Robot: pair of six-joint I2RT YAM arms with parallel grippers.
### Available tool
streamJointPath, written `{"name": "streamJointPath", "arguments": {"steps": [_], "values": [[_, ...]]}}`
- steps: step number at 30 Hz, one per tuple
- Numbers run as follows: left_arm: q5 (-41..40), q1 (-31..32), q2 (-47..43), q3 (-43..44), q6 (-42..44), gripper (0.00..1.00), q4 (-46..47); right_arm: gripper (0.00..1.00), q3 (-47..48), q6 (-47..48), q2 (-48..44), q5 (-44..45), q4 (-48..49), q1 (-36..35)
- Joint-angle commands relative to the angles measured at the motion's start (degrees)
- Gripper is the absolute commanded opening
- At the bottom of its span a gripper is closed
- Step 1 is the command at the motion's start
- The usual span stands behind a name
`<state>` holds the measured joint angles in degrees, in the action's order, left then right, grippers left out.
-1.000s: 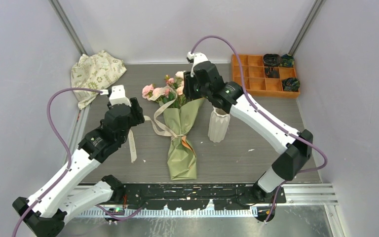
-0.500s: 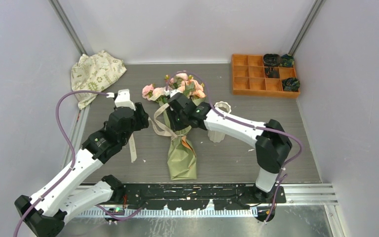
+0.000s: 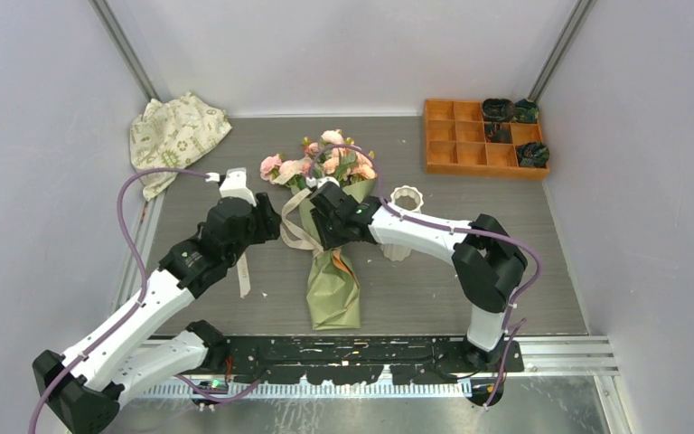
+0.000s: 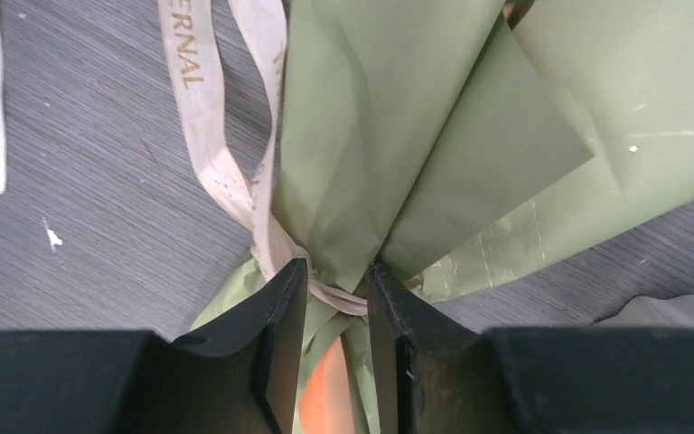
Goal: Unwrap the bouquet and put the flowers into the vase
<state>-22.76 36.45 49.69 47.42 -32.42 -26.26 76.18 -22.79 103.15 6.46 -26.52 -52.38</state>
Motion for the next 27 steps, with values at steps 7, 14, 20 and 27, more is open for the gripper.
{"name": "streamJointPath", "arguments": {"steps": [7, 14, 20, 27], "values": [[11.6, -0.1, 3.7, -4.8, -3.3, 0.51, 9.5, 0.36, -5.2, -2.4, -5.0, 1.4, 2.4, 0.0], [14.4, 0.2, 4.3, -7.6, -5.0, 0.5, 11.8, 0.38, -6.8, -4.0, -6.8, 0.0, 3.0, 0.0], [17.4, 1.4, 5.0, -10.4, -6.5, 0.49, 15.0, 0.38, -7.1, -4.7, -6.7, -1.8, 2.9, 0.0], [18.8, 2.7, 7.9, -12.9, -7.8, 0.48, 18.2, 0.42, -8.0, -5.7, -7.1, -2.9, 2.8, -0.1]]}}
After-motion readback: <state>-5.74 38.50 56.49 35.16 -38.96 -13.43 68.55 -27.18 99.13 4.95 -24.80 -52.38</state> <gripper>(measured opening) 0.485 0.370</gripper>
